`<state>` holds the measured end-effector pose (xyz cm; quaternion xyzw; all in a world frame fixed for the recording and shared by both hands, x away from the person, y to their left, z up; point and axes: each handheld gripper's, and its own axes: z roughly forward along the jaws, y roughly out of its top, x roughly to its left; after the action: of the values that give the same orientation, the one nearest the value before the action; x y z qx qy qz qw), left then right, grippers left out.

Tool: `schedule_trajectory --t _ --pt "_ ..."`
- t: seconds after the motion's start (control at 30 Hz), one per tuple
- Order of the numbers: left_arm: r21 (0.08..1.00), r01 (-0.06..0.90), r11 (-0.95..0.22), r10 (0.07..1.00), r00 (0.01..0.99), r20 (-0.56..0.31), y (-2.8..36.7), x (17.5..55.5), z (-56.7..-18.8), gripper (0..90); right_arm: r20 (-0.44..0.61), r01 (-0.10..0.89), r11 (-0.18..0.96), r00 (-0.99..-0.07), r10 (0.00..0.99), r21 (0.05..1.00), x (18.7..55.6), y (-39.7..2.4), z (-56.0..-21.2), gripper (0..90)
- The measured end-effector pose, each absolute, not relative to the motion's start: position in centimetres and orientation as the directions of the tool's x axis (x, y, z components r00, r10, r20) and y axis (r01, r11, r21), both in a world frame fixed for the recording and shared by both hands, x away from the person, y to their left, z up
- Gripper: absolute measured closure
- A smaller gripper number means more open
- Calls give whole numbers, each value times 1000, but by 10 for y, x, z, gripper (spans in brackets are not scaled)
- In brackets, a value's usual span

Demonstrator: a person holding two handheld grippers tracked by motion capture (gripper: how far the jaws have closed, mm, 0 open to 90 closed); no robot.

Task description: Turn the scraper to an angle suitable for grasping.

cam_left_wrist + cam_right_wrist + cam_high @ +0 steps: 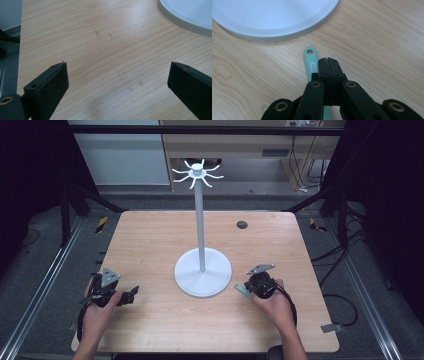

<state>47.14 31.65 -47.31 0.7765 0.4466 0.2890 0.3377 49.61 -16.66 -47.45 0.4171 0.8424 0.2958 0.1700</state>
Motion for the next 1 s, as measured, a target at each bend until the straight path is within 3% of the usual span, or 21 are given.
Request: schedule_trajectory --t 0.3,0.57,1.0 --pt "785 502 -364 894 425 143 320 470 -473 30 -65 581 529 -633 771 618 494 -158 -463 900" --pt "787 503 -358 896 423 137 321 470 -473 30 -103 592 614 -671 735 522 502 -151 -450 877" --pt "789 500 -358 893 429 134 318 469 -473 32 -91 617 688 -716 692 382 514 -135 -443 679"
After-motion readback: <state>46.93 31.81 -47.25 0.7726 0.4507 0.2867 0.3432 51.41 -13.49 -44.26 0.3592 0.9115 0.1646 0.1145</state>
